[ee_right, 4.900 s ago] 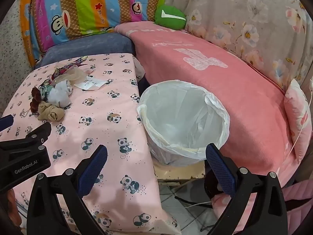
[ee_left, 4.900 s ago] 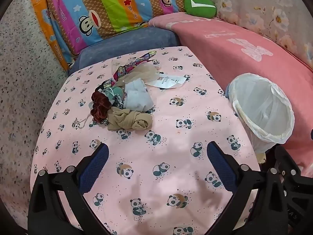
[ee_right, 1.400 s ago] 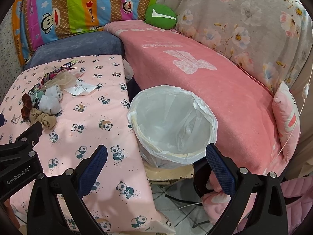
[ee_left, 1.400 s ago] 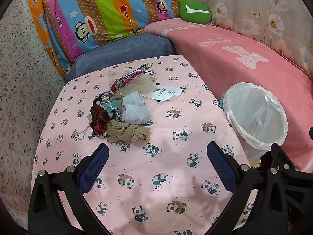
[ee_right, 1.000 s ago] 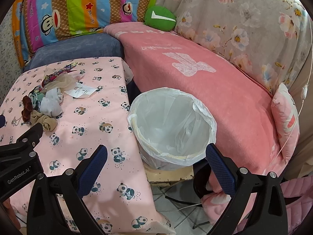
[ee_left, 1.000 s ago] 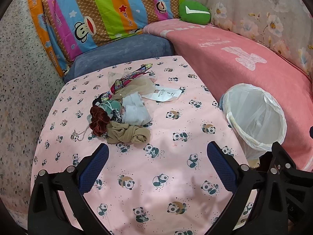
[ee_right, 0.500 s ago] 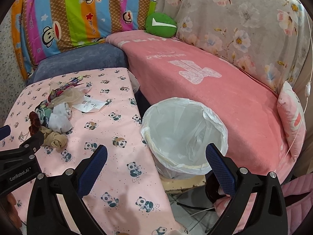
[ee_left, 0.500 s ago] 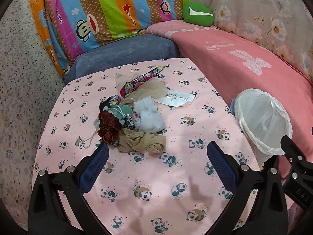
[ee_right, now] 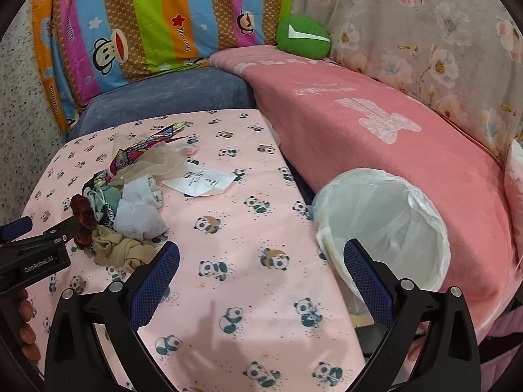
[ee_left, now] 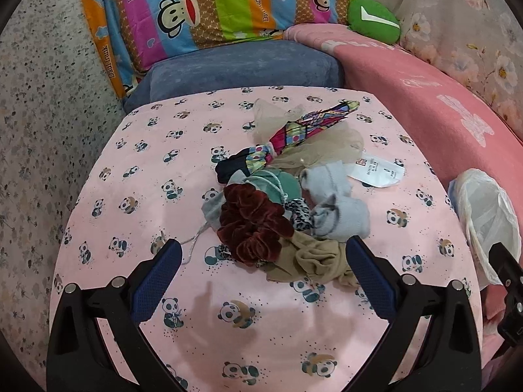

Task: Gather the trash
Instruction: 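Grasp the dark red scrunchie with the left tool while the right tool grasps the white sock, then carry the scrunchie and sock over the white bin and open both tools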

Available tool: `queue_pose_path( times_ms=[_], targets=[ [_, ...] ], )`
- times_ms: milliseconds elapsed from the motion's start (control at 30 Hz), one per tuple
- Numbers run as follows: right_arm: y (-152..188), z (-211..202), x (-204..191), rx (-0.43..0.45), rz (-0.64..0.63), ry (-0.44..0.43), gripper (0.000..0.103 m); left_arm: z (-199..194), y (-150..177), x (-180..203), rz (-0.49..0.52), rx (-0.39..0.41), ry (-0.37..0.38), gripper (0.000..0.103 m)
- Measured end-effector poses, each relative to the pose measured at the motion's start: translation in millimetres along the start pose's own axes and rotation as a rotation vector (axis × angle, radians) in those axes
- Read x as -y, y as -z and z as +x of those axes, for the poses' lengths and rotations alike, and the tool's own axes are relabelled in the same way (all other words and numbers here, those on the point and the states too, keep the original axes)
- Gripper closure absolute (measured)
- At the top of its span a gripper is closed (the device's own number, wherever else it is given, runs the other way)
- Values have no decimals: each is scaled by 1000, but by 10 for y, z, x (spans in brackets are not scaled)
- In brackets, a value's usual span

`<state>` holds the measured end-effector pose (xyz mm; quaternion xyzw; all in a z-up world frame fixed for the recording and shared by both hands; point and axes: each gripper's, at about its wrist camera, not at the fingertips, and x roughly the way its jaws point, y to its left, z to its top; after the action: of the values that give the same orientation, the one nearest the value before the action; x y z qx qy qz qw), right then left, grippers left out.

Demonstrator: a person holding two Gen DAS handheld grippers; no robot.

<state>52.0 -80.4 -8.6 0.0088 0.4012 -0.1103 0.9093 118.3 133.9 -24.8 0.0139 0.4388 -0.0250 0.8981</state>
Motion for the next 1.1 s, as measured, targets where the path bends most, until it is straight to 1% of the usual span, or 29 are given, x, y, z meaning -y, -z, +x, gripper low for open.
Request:
queue_pose_path(
  times_ms=[133,233,267,300,333,367,433,500,567,600,667,700,733,800,833,867,933,967,1000,1067,1100],
  targets=[
    [-43,208,-257,-21,-11,-56,7,210,-63,-130,-26,-26,33,8],
    [-72,349,-448,-29,-27,-85,7,346,-86,-187,-34,-46,54,17],
    [-80,390,-514,-30,-35,-95,7,391,-93,-208,-38,-57,67,21],
    [-90,425,-570,-31,-42,-106,7,440,-100,-231,-49,-69,84,28],
    [-97,458,-627,-33,-49,-119,7,481,-104,-252,-57,-80,100,32],
    [-103,494,-689,-34,-56,-135,9,518,-111,-275,-65,-90,114,38],
    [-117,563,-800,-43,-66,-161,14,573,-111,-323,-74,-100,136,45],
    [-128,642,-886,-56,-74,-186,17,609,-112,-365,-83,-108,174,64],
    [-124,718,-968,-74,-80,-202,24,634,-115,-386,-90,-118,214,75],
    [-121,754,-1002,-83,-80,-211,25,638,-114,-396,-93,-120,230,81],
    [-118,814,-1061,-98,-74,-231,31,627,-112,-408,-91,-116,245,86],
    [-115,844,-1091,-105,-73,-242,32,623,-116,-411,-91,-115,250,88],
    [-112,873,-1111,-111,-73,-249,34,612,-116,-412,-92,-112,255,89],
    [-104,930,-1157,-123,-74,-265,40,592,-114,-421,-93,-108,263,92],
    [-97,961,-1172,-130,-72,-280,46,583,-115,-427,-92,-107,265,93],
    [-95,988,-1191,-137,-71,-296,57,568,-115,-432,-93,-104,268,94],
    [-79,1033,-1228,-154,-76,-313,70,533,-118,-441,-95,-97,269,95],
    [-74,1026,-1236,-150,-78,-315,79,509,-122,-445,-95,-92,269,97],
    [-75,1012,-1235,-147,-81,-316,84,477,-127,-450,-94,-86,267,97],
    [-80,972,-1211,-141,-79,-320,88,431,-140,-457,-96,-78,266,98],
    [-85,942,-1192,-136,-74,-323,88,401,-149,-461,-97,-74,266,98]
  ],
)
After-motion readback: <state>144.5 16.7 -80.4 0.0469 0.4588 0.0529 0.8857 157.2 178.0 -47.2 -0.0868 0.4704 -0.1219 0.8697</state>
